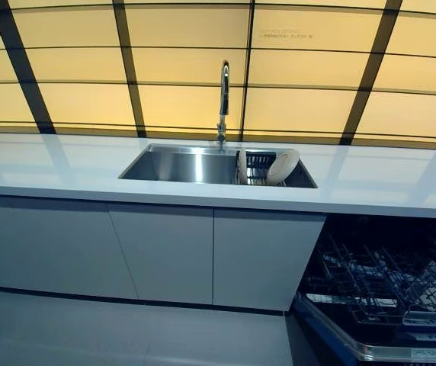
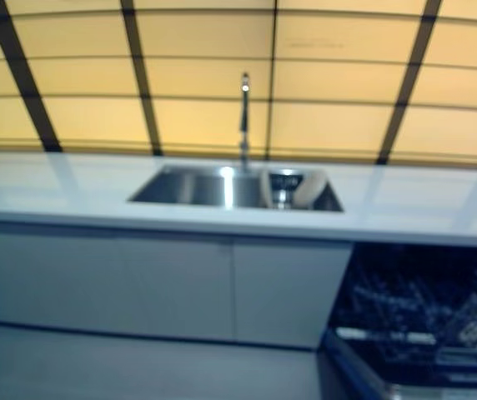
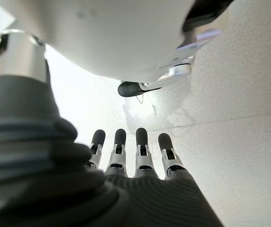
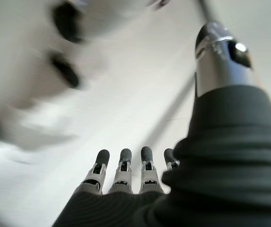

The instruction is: Take plates into dishwasher

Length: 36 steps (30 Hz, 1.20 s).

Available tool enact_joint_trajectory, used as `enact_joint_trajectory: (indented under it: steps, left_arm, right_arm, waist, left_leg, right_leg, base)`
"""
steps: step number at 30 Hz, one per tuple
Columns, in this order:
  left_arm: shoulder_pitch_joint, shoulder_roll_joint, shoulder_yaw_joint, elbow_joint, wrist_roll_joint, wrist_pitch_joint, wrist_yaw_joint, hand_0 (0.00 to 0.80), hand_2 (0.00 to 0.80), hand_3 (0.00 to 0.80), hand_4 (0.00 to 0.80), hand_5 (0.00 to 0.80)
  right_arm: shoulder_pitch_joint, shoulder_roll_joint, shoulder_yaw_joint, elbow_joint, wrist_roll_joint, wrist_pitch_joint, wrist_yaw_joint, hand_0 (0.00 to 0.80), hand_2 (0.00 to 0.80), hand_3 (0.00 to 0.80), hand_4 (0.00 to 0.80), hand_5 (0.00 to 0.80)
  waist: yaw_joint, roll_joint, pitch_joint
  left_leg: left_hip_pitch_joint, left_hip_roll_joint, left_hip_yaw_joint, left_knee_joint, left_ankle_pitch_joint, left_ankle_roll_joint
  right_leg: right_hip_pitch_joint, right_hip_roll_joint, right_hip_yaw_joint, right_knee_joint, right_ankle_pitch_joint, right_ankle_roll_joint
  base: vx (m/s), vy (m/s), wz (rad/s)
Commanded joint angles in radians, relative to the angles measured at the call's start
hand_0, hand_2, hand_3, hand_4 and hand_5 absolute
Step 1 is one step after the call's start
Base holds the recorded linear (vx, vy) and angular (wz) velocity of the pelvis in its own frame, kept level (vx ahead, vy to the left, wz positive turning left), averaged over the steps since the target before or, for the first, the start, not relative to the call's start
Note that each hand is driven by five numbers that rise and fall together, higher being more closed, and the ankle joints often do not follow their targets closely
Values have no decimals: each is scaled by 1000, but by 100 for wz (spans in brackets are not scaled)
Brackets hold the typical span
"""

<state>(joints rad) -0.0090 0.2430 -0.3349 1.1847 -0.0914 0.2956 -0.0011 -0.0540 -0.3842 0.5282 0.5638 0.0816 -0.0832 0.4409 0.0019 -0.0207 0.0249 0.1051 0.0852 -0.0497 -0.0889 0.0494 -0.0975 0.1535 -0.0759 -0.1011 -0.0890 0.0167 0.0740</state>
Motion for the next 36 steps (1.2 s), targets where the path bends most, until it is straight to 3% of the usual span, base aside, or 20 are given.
enact_joint_trajectory:
  steps: [1,3,6,9,13,15,17,19,20,22,24,26,28,29,32,36]
  left_arm:
    - [-43,12,-34,62,26,12,-14,0,0,0,0,0]
    - [-35,16,-14,73,24,-17,-14,0,0,0,0,0]
    - [-29,12,-1,80,24,-25,-14,0,0,0,0,0]
    - [-13,4,2,92,25,-31,-8,0,0,0,0,0]
    - [-7,9,3,99,31,-36,6,0,0,0,0,0]
    - [-13,15,17,105,25,-42,24,0,0,0,0,0]
    - [-27,17,40,113,44,-59,39,0,0,0,0,0]
    - [-32,20,55,113,37,-70,33,0,0,0,0,0]
    - [-32,20,61,113,37,-70,30,0,0,0,0,0]
    - [-32,22,60,119,27,-75,25,0,0,0,0,0]
    - [-25,22,48,126,19,-88,25,0,0,0,0,0]
    - [-20,26,38,126,4,-100,33,0,0,0,0,0]
    - [-16,31,39,125,-13,-100,30,0,0,0,0,0]
    - [-17,38,48,126,-19,-96,26,0,0,0,0,0]
    - [-32,56,66,123,-37,-99,37,0,0,0,0,0]
    - [-50,70,68,138,-30,-81,33,0,0,0,0,0]
  right_arm:
    - [-163,-62,-18,-212,156,29,65,0,0,0,0,0]
    - [-196,-115,-87,-397,316,46,90,0,0,0,0,0]
    - [-207,-119,-160,-491,372,72,96,0,0,0,0,0]
    - [-272,-127,-275,-515,505,122,88,0,0,0,0,0]
    - [-334,-132,-333,-497,572,147,58,0,0,0,0,0]
    - [-386,-133,-343,-474,614,136,29,0,0,0,0,0]
    - [-439,-140,-350,-453,633,129,-2,0,0,0,0,0]
    - [-471,-152,-357,-435,650,101,-44,0,0,0,0,0]
    - [-482,-155,-362,-425,658,97,-52,0,0,0,0,0]
    - [-525,-176,-365,-377,690,72,-84,0,0,0,0,0]
    - [-574,-216,-370,-340,764,59,-135,0,0,0,0,0]
    - [-592,-258,-380,-313,801,57,-145,0,0,0,0,0]
    - [-598,-285,-391,-292,827,60,-121,0,0,0,0,0]
    - [-598,-289,-398,-282,862,70,-106,0,0,0,0,0]
    - [-558,-274,-424,-278,868,76,-89,0,0,0,0,0]
    - [-539,-280,-454,-249,881,79,-92,0,0,0,0,0]
  waist:
    - [9,-52,36]
    - [-8,-49,35]
    - [-17,-45,32]
    - [-21,-42,27]
    - [-16,-45,28]
    - [-10,-57,40]
    - [8,-89,76]
    - [28,-94,110]
    - [33,-89,115]
    - [49,-67,123]
    - [74,-42,123]
    - [98,-34,114]
    - [103,-38,101]
    - [100,-44,86]
    - [93,-58,56]
    - [98,-71,44]
  left_leg:
    - [7,-120,29,2,-20,113]
    - [6,-118,42,2,-23,112]
    - [8,-115,47,2,-26,112]
    - [15,-108,49,2,-33,112]
    - [21,-101,43,16,-40,115]
    - [9,-92,43,103,-71,108]
    - [-95,-99,51,349,-90,89]
    - [-222,-96,50,491,-6,71]
    - [-243,-85,56,472,18,65]
    - [-257,-54,63,372,88,45]
    - [-266,-16,51,212,195,11]
    - [-292,-18,39,116,250,0]
    - [-305,-24,68,118,217,12]
    - [-298,-31,89,123,171,26]
    - [-314,-40,119,218,79,46]
    - [-355,-42,119,306,47,48]
  right_leg:
    - [-51,38,30,38,44,-19]
    - [-61,41,38,48,37,-21]
    - [-65,42,44,59,27,-21]
    - [-65,44,44,79,9,-24]
    - [-62,51,48,102,-11,-37]
    - [-63,50,48,125,-26,-54]
    - [-51,30,36,141,-29,-80]
    - [-34,41,46,153,-33,-101]
    - [-26,49,51,154,-37,-101]
    - [1,69,61,153,-53,-97]
    - [52,85,78,141,-79,-89]
    - [112,88,122,129,-109,-83]
    - [143,70,137,127,-134,-76]
    - [151,49,137,132,-140,-61]
    - [143,2,112,170,-155,-33]
    - [129,-17,81,181,-149,-34]
  base:
    - [-39,14,1]
    - [0,0,0]
    - [9,5,-1]
    - [51,-17,-3]
    - [55,-63,-1]
    - [35,-74,-1]
    - [15,-80,3]
    - [52,-14,18]
    - [160,72,30]
    - [255,132,5]
    - [360,180,-18]
    - [367,164,-17]
    - [254,148,-27]
    - [182,151,-65]
    - [203,102,-53]
    - [170,15,-1]
